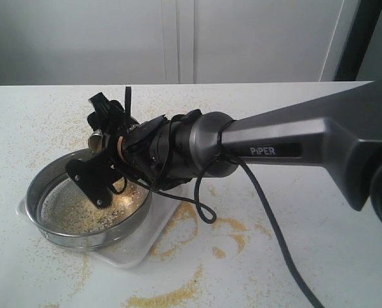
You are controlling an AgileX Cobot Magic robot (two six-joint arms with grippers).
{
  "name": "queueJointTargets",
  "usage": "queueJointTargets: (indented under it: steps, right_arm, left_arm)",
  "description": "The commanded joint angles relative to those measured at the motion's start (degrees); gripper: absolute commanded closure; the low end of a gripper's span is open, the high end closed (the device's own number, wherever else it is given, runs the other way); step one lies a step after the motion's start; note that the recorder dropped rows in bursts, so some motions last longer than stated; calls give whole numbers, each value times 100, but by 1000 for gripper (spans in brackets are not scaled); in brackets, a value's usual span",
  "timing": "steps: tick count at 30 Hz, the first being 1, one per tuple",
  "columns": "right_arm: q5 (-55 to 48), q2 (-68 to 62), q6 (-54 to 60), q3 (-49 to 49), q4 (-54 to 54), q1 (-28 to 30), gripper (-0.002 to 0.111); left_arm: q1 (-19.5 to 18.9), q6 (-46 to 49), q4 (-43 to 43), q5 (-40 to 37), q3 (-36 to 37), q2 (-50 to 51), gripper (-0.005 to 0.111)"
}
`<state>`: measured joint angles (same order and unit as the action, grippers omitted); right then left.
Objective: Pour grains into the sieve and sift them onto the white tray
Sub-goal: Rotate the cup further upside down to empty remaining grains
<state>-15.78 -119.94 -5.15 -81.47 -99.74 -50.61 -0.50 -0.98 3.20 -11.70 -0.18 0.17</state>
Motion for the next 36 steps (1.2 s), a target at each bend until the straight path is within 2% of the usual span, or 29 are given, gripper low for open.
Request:
queueJointTargets:
  steps: [1, 12, 29, 36]
  right_arm:
    - [-205, 36, 44, -62, -21, -29, 108]
    - [-639, 36, 396, -62, -21, -169, 108]
    - [-683, 36, 558, -62, -21, -205, 108]
    - [-874, 36, 1007, -62, -21, -268, 108]
  left_arm:
    - [-1, -28, 19, 15, 18, -17, 107]
    - [-1, -28, 19, 15, 18, -17, 107]
    - [-1, -28, 19, 15, 18, -17, 107]
    - [-1, -28, 19, 15, 18, -17, 107]
